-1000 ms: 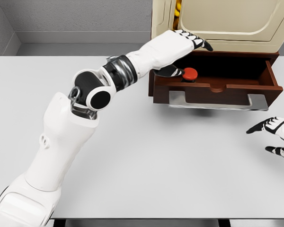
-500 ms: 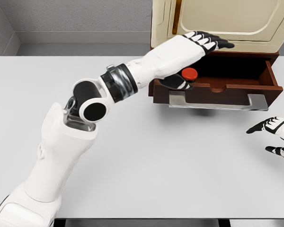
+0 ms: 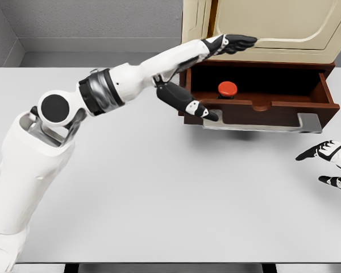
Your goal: Put the switch into the drawer with left arm, and close the drawer with right arm
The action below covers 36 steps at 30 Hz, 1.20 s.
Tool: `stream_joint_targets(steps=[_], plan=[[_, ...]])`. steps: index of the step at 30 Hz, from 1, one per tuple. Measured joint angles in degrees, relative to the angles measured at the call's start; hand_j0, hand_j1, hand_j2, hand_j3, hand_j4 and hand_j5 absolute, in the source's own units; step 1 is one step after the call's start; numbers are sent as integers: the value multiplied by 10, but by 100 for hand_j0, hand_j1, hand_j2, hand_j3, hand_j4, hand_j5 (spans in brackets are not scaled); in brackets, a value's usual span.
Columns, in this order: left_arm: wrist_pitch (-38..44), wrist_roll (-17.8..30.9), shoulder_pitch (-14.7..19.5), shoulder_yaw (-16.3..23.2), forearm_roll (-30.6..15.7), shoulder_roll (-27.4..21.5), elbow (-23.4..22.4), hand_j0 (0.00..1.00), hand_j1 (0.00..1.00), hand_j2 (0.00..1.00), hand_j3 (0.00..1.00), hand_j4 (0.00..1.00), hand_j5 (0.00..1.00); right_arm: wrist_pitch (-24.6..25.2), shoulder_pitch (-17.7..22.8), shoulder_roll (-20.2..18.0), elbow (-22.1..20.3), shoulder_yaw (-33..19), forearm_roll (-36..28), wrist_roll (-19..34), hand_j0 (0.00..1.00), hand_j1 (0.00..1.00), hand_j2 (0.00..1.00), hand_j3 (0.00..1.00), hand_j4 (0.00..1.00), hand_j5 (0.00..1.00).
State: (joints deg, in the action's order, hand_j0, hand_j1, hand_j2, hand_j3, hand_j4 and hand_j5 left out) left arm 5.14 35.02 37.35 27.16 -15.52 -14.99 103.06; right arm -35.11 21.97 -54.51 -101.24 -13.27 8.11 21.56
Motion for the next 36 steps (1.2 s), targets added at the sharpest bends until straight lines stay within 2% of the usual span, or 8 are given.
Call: stream_joint_targets(steps=[5,8,15,17,24,36], plan=[[59,0,1,6,-85,-43,-1,100,100,100,100,100,100,0,0,0,0,0,-2,0,73,73,73,73,73,73],[111,0,6,6,-106,-49,-11,100,100,100,100,100,100,0,0,0,0,0,-3,0,73,73,73,73,73,73],[197,0,15,24,-112,-49,-42,100,100,100,100,100,100,0,0,0,0,0,-3,0,73,73,73,73,73,73],[208,0,28,29,-111,-49,-54,100,100,100,100,100,100,0,0,0,0,0,-3,0,73,73,73,73,73,73],[218,0,54,53,-111,-32,-78,100,100,100,100,100,100,0,0,0,0,0,-3,0,73,73,73,73,73,73],[219,0,66,68,-117,6,-120,100,100,100,100,100,100,0,1,0,0,0,-3,1,73,73,73,73,73,73]])
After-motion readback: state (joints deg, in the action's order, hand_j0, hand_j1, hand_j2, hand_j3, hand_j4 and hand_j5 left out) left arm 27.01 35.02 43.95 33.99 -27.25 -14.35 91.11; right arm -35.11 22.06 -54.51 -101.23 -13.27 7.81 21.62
